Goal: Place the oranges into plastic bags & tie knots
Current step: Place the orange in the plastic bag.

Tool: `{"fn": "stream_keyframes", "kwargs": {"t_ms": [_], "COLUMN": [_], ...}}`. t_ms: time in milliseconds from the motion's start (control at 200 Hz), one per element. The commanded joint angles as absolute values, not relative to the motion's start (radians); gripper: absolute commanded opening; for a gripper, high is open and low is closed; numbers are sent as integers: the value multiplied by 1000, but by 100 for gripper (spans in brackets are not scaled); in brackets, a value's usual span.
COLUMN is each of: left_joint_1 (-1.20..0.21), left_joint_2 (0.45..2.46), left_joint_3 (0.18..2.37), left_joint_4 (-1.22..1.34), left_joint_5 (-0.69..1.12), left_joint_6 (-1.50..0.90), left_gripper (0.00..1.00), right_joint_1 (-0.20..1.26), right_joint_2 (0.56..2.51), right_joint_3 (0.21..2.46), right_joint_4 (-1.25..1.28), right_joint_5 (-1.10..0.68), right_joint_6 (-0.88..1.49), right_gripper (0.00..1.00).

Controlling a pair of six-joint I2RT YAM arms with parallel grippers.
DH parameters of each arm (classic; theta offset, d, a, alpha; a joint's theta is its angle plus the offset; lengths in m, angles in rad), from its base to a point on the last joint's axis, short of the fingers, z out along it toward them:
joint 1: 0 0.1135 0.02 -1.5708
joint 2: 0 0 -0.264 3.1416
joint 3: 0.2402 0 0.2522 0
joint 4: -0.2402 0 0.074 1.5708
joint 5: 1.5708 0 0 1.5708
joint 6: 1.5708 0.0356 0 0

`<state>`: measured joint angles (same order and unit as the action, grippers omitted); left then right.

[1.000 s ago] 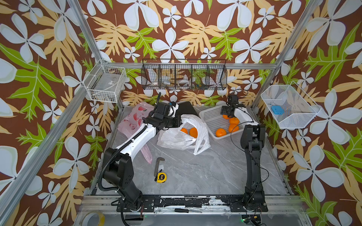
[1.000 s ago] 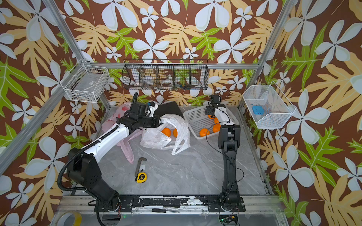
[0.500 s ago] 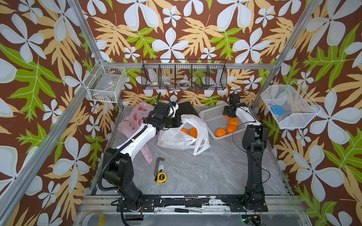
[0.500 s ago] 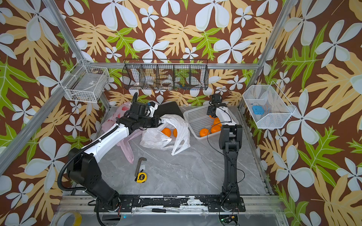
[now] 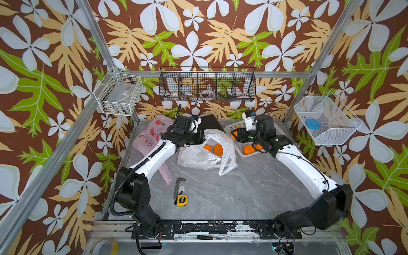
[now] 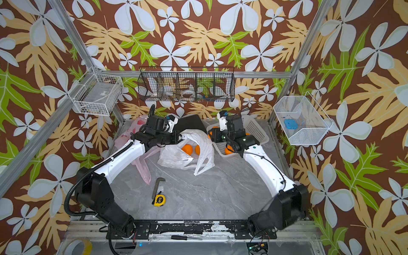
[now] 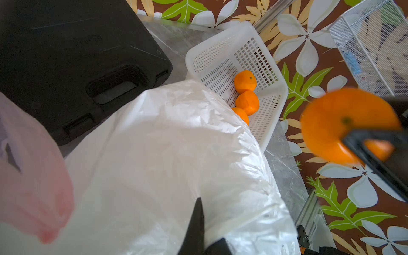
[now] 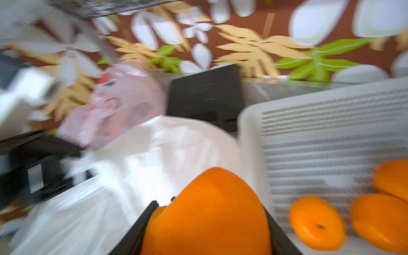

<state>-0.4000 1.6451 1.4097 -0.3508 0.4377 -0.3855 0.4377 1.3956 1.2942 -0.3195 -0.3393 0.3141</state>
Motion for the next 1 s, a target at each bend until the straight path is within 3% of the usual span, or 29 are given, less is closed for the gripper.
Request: {"fn": "stream_keyframes", "kwargs": {"t_ms": [0,200,390,440,515,601,761,911,996], "left_joint_1": [-399,-399,-399,-399,-399,-399,-399,-400,-399], "left_joint_2": [1648,1642,1632,1629,1626,1628,1629,1632,1637], "left_joint_3": [1420,1417,1414,1411,1405,1402,1403,1407,1410], "left_joint_4": [-352,-355,-357,-354,-348,-345,-342,-338,-336], "left_joint_5": [457,458,449,447,445,448,445,445,451], "left_joint_6": [-369,-367,-367,-368,-369,-371,-365,-362,-361], "left_gripper": [0,0,0,0,0,0,0,0,0], "right_joint_1": [501,576,684,683,682,676,676,676,676], "right_joint_2": [1376,1495,1648,1662,1662,1635,1474,1253,1190], "right_joint_3": [1250,1217,1332,1328,1321,1322,1272,1101,1056], "right_joint_4": [-259,-161,-183,-179,-184,-193,-178,-112,-209], "right_joint_5": [-475,-459,-373,-295,-148,-88,-56,78,113], "right_joint_6": [361,443,393,401,385,366,281,185,69], "right_gripper": [50,47,49,59,88,100,99,100,95]}}
